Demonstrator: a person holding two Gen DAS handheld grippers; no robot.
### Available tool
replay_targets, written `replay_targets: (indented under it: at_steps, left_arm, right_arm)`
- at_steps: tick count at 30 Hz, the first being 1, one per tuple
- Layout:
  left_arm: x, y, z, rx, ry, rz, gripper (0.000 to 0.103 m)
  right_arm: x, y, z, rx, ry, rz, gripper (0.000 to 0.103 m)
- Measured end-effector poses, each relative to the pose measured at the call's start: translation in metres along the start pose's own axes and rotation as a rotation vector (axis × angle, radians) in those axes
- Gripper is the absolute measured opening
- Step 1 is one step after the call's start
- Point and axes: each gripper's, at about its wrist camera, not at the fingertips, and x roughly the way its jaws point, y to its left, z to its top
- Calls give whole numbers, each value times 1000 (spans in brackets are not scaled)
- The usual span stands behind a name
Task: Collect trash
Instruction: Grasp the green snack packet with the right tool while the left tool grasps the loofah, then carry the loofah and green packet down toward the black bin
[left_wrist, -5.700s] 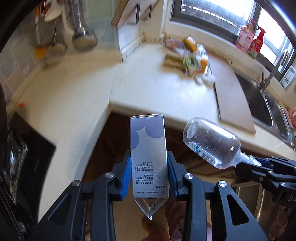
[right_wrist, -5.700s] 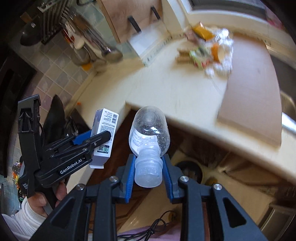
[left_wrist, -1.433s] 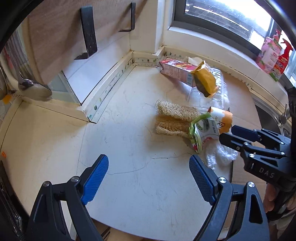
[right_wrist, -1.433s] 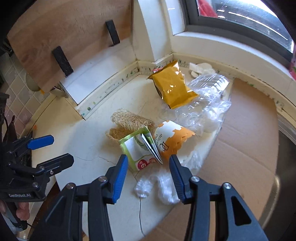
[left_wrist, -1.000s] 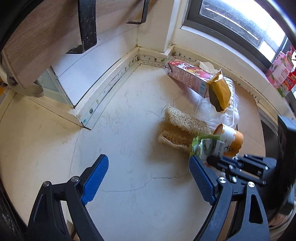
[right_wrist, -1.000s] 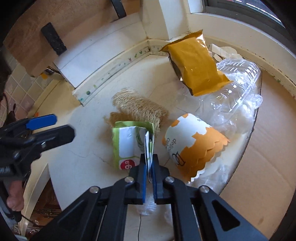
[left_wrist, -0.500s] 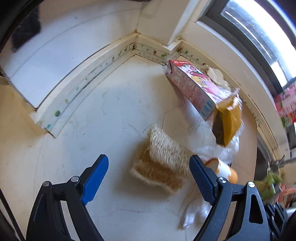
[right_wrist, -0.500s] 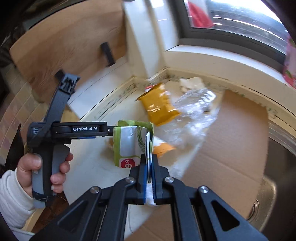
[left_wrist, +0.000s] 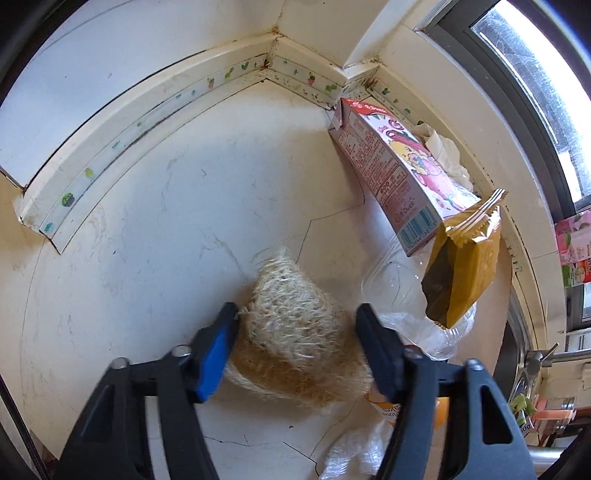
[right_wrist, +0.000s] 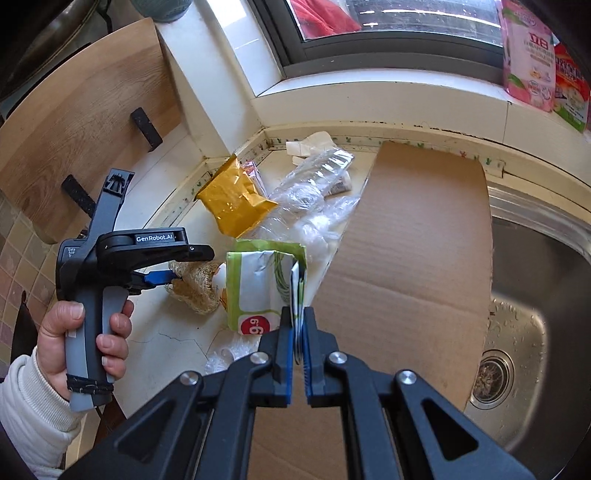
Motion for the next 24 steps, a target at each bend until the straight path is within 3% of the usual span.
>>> replay_targets:
  at_steps: [1, 6, 16, 24]
  left_arm:
    - [-1, 0, 0, 3, 6, -29, 33]
    - [-9, -2, -7, 59, -20, -30, 20]
    - [-60, 16, -34, 196, -86, -7, 18]
    - [-114, 50, -86, 210, -70, -100, 18]
  right_arm:
    - [0, 1, -1, 1, 0, 1, 4]
    - [1, 7, -6, 11, 8, 9, 4]
    - [-25, 38, -21, -20, -26, 15, 4]
    - [-62, 77, -55, -30, -70, 7, 4]
